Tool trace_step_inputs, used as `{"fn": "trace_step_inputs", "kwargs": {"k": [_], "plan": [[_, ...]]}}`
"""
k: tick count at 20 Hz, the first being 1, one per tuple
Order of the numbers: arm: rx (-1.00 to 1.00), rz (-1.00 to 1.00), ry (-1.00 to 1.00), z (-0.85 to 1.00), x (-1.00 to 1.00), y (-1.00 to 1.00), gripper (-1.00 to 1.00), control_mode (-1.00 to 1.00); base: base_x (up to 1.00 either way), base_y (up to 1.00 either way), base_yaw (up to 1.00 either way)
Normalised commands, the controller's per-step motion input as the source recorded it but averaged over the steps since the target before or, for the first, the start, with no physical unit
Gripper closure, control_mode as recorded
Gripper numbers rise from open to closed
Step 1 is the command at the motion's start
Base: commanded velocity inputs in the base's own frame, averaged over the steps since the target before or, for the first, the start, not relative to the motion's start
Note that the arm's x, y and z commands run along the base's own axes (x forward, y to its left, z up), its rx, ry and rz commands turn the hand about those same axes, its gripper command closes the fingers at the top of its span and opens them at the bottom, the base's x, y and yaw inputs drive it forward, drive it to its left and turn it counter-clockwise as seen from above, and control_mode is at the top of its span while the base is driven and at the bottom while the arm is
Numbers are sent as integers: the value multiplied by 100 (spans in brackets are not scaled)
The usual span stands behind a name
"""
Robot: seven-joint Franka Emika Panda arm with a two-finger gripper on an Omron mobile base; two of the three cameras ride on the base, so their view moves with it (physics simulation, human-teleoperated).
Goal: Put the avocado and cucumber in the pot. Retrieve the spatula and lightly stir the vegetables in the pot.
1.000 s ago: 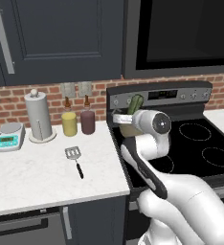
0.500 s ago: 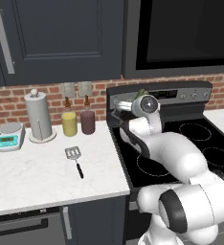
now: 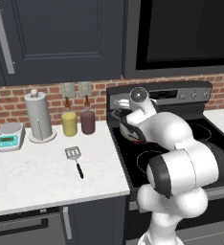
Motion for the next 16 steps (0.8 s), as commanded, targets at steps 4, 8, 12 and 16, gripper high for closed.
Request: {"fn": "trace_step_inputs", "kwargs": {"k": [4,8,12,16], "plan": [[-7,-8,8,-46,28,-19,100,-100,0,0,0],[-9,-8,1,-27,32,-27,100,-100,0,0,0],[-6,-6,0,-16,29,-26,100,-100,0,0,0],[0,-4,1,-18,13,-10,100,-100,0,0,0]]}}
